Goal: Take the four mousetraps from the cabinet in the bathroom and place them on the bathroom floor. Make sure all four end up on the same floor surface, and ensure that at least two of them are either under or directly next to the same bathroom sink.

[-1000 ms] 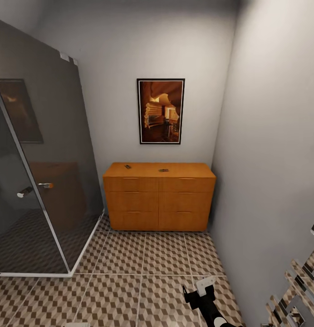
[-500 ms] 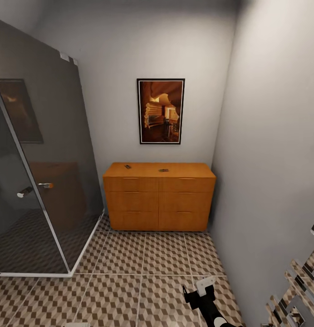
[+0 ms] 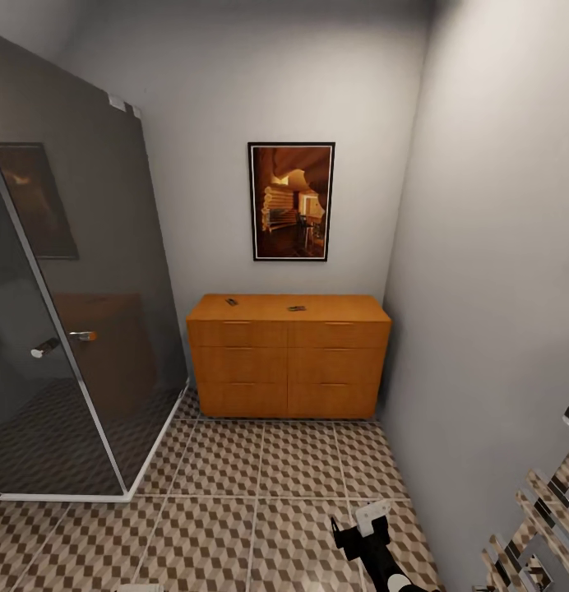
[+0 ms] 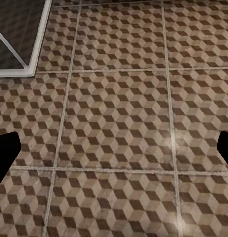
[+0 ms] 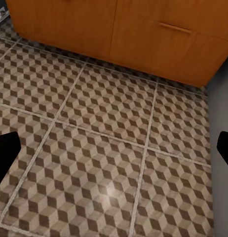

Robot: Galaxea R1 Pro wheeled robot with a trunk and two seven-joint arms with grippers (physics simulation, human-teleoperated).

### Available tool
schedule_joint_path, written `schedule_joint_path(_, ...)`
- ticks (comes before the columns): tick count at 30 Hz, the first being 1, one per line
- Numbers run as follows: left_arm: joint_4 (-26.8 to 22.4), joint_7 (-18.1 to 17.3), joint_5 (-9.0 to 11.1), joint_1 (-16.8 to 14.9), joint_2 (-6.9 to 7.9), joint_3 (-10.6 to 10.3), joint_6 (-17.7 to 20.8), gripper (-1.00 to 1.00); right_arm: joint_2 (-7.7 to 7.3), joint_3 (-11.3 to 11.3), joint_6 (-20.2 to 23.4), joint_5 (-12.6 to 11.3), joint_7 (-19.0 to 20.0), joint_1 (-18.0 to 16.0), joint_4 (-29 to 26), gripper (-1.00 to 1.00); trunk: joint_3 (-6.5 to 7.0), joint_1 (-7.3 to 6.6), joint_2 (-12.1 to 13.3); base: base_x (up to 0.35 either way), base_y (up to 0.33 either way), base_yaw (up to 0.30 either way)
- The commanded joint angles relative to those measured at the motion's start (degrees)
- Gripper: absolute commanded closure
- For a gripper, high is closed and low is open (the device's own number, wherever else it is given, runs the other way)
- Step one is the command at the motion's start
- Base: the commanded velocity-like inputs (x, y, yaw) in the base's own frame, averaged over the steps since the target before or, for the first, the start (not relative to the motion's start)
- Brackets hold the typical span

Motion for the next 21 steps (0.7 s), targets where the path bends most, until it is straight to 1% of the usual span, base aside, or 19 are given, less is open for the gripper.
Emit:
schedule_joint_path(1,0.2,-0.1,0.5,-0.1,-0.03,-0.5,-0.3,-1.0,0.01,0.1,-0.1,0.6,-0.6,0.0,0.1,-1.0,-0.02,0.02,0.0,0.0,0.0,0.0)
schedule_joint_path(21,0.2,-0.1,0.5,-0.1,-0.03,-0.5,-0.3,-1.0,0.01,0.1,-0.1,0.6,-0.6,0.0,0.1,-1.0,-0.02,0.02,0.0,0.0,0.0,0.0)
